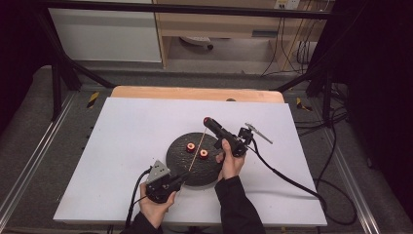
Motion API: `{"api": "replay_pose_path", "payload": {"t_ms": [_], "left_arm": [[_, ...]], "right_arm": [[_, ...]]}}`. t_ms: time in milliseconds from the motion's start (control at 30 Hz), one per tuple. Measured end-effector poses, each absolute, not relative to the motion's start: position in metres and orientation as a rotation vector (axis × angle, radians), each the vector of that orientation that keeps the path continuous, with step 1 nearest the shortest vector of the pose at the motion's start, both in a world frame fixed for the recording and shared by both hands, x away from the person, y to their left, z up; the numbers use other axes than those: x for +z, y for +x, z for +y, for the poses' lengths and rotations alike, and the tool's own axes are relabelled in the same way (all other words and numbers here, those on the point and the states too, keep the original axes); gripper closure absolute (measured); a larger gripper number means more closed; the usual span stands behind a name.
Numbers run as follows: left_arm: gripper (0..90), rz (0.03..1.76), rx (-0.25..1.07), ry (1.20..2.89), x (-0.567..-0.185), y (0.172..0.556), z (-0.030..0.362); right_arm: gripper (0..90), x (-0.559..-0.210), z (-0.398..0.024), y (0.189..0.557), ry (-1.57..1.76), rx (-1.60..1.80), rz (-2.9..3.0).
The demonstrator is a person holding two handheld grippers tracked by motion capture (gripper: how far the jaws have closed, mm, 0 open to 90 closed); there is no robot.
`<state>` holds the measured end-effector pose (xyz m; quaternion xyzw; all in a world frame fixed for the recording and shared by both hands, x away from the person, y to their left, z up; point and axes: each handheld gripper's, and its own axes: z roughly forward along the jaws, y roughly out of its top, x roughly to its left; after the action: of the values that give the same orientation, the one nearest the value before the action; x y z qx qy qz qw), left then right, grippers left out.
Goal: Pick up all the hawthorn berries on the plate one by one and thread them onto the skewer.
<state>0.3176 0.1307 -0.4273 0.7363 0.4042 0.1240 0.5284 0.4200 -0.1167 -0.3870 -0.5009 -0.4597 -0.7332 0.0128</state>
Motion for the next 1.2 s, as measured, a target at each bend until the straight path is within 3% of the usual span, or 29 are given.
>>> {"api": "replay_pose_path", "payload": {"t_ms": [1200], "left_arm": [[88.7, 1.057, 0.188, 1.701, -0.424, 0.321, 0.116]], "right_arm": [[63.5, -0.397, -0.113, 0.415, -1.568, -2.367, -1.355]]}}
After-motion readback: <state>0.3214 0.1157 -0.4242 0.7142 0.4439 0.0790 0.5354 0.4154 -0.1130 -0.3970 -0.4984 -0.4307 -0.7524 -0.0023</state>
